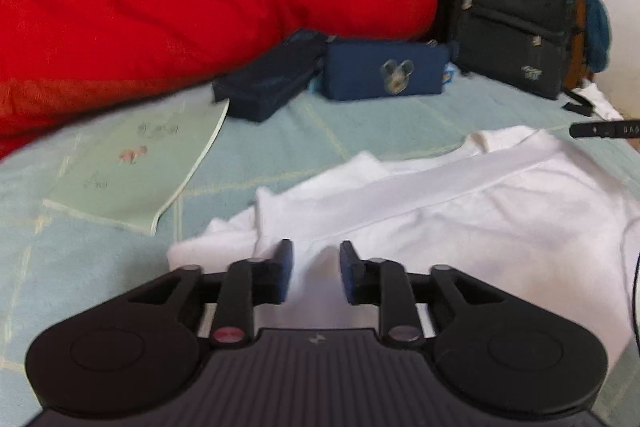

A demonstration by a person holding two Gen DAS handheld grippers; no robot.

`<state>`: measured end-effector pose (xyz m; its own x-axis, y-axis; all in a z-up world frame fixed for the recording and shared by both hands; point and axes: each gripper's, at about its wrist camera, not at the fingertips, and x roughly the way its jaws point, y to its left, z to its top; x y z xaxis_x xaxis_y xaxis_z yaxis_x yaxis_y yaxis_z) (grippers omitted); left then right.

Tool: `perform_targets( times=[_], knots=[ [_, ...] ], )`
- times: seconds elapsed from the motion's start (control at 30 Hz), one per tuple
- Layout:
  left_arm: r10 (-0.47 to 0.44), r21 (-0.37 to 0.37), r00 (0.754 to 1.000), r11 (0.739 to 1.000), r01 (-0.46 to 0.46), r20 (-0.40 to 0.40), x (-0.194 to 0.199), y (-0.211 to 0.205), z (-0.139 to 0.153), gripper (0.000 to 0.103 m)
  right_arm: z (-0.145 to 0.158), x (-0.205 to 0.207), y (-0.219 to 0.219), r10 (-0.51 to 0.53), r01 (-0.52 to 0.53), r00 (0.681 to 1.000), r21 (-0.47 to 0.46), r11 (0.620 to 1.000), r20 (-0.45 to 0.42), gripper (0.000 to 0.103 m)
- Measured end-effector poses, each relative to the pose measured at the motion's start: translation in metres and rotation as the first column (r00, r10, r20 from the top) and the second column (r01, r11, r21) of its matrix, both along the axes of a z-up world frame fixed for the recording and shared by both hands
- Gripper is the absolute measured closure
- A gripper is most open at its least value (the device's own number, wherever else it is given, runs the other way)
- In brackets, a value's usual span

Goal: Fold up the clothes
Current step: 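Grasp the shirt hem with the left gripper while the right gripper grasps beside it, then lift the white shirt's hem with both grippers and fold it toward the collar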

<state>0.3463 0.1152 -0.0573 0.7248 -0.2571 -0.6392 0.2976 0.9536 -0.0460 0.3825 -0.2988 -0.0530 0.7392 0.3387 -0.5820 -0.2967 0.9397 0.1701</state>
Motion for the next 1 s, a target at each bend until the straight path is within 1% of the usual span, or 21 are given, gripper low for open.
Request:
perform_targets(
  times=[0.03, 0.07, 0.13, 0.17, 0.2, 0.27, 0.3, 0.37, 0.4, 0.43, 0.5, 0.53, 0.6, 0.67, 0.7, 0.77, 0.8, 0.87, 0.9, 0.93, 1.0],
  knots=[
    [-0.022, -0.016, 1.0, 1.0, 0.022, -0.001, 0.0, -0.002, 0.0, 0.068, 0.002, -0.003, 0.001, 0.008, -0.008, 1.0, -0.004, 1.0, 0.006, 0.064],
    [-0.042, -0.032, 0.999, 0.999, 0.041, -0.016, 0.0, -0.005, -0.003, 0.064, 0.0, -0.005, 0.007, 0.047, -0.047, 0.999, 0.004, 0.999, -0.009, 0.062],
    [-0.041, -0.015, 0.997, 0.999, 0.041, -0.072, 0.005, -0.008, -0.015, 0.062, -0.014, -0.006, 0.017, 0.082, -0.084, 0.994, -0.024, 0.996, -0.067, 0.061],
    [-0.027, -0.001, 0.996, 1.0, 0.027, -0.082, 0.005, -0.007, -0.021, 0.061, -0.021, -0.007, 0.022, 0.095, -0.099, 0.991, -0.039, 0.994, -0.095, 0.061],
    [-0.025, -0.021, 0.997, 1.0, 0.024, -0.073, 0.002, -0.002, -0.023, 0.061, -0.029, -0.006, 0.021, 0.08, -0.088, 0.99, -0.065, 0.994, -0.116, 0.061],
    [-0.002, -0.035, 0.996, 0.999, 0.0, -0.084, -0.006, 0.006, -0.018, 0.063, -0.033, -0.012, 0.007, 0.063, -0.065, 0.993, -0.022, 0.998, -0.1, 0.063],
    [0.012, -0.003, 0.997, 1.0, -0.012, -0.082, -0.011, 0.006, -0.013, 0.062, -0.029, -0.015, -0.001, 0.045, -0.044, 0.992, 0.012, 0.999, -0.117, 0.065],
    [0.033, 0.06, 0.996, 0.998, -0.029, -0.077, -0.021, 0.006, -0.002, 0.063, -0.017, -0.026, -0.006, 0.014, -0.011, 0.992, 0.026, 1.0, -0.122, 0.064],
    [0.021, 0.069, 0.997, 0.997, -0.016, -0.068, -0.028, 0.004, 0.005, 0.061, -0.01, -0.033, -0.002, 0.004, -0.003, 0.994, 0.008, 1.0, -0.112, 0.057],
    [0.005, 0.077, 0.998, 0.997, -0.001, -0.058, -0.034, 0.002, 0.011, 0.06, -0.003, -0.04, 0.003, 0.017, -0.018, 0.995, -0.008, 1.0, -0.095, 0.049],
    [-0.029, 0.09, 0.999, 0.995, 0.032, -0.029, -0.046, -0.005, 0.018, 0.055, 0.009, -0.053, 0.013, 0.045, -0.048, 0.997, -0.039, 0.998, -0.064, 0.047],
    [-0.041, 0.093, 0.999, 0.995, 0.043, -0.021, -0.05, -0.009, 0.019, 0.052, 0.009, -0.057, 0.018, 0.06, -0.062, 0.996, -0.043, 0.997, -0.065, 0.046],
    [-0.037, 0.091, 0.998, 0.995, 0.042, -0.054, -0.054, -0.013, 0.012, 0.05, 0.009, -0.065, 0.028, 0.086, -0.09, 0.994, -0.051, 0.995, -0.068, 0.046],
    [0.002, 0.105, 0.994, 0.994, 0.009, -0.109, -0.058, -0.01, -0.003, 0.05, -0.005, -0.068, 0.031, 0.073, -0.083, 0.989, -0.069, 0.994, -0.126, 0.046],
    [0.022, 0.115, 0.991, 0.993, -0.007, -0.132, -0.061, -0.007, -0.009, 0.05, -0.01, -0.072, 0.027, 0.066, -0.076, 0.988, -0.07, 0.995, -0.136, 0.046],
    [0.023, 0.11, 0.991, 0.994, -0.009, -0.129, -0.075, -0.001, -0.006, 0.05, -0.019, -0.081, 0.018, 0.05, -0.062, 0.987, -0.073, 0.995, -0.155, 0.048],
    [0.024, 0.11, 0.991, 0.994, -0.009, -0.131, -0.081, 0.001, -0.002, 0.049, -0.013, -0.088, 0.016, 0.044, -0.055, 0.988, -0.075, 0.996, -0.148, 0.047],
    [0.024, 0.142, 0.994, 0.99, -0.008, -0.111, -0.093, -0.002, 0.011, 0.048, -0.001, -0.101, 0.011, 0.03, -0.041, 0.99, -0.08, 0.996, -0.135, 0.042],
    [0.016, 0.158, 0.996, 0.987, -0.001, -0.092, -0.099, -0.004, 0.017, 0.048, 0.005, -0.108, 0.009, 0.023, -0.034, 0.992, -0.082, 0.996, -0.128, 0.037],
    [-0.009, 0.167, 0.997, 0.986, 0.021, -0.074, -0.105, -0.01, 0.022, 0.047, 0.011, -0.114, 0.007, 0.019, -0.03, 0.993, -0.084, 0.996, -0.121, 0.037],
    [-0.066, 0.184, 0.997, 0.98, 0.072, -0.039, -0.116, -0.022, 0.032, 0.04, 0.023, -0.126, 0.015, 0.067, -0.075, 0.993, -0.076, 0.994, -0.101, 0.035]
  ],
)
